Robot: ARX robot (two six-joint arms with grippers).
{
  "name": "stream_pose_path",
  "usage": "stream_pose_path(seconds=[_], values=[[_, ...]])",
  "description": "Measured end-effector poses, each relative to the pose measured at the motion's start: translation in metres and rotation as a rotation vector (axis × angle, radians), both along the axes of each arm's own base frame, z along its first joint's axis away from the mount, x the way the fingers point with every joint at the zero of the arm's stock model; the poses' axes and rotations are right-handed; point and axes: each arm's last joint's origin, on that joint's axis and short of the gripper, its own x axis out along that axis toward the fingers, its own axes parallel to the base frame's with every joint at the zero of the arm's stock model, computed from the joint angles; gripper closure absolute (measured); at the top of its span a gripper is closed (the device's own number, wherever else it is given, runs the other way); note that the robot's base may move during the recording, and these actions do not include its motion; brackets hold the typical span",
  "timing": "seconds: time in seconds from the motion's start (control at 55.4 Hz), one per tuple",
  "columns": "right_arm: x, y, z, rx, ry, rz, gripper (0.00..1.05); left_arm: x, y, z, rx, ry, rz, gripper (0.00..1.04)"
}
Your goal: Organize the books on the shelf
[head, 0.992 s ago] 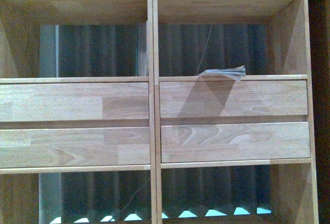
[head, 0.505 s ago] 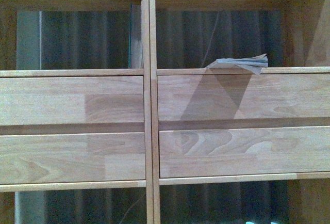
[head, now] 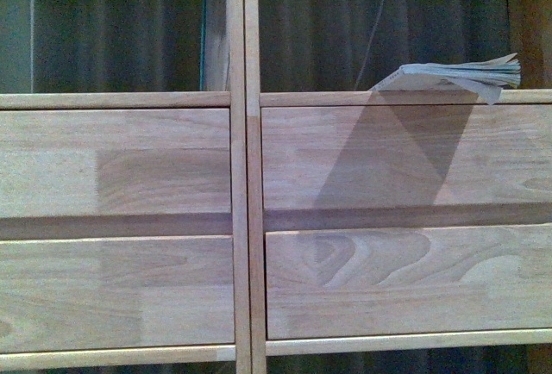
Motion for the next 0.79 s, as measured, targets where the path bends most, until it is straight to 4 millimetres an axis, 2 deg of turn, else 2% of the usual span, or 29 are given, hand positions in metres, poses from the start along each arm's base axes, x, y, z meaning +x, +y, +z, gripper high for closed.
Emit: stream_pose_path(seconds=[0.794], values=[[0.0000, 0.0000, 0.0000, 0.000, 0.000, 0.000, 0.07, 0.0000, 0.0000, 0.0000, 0.000, 0.000, 0.000, 0.07]])
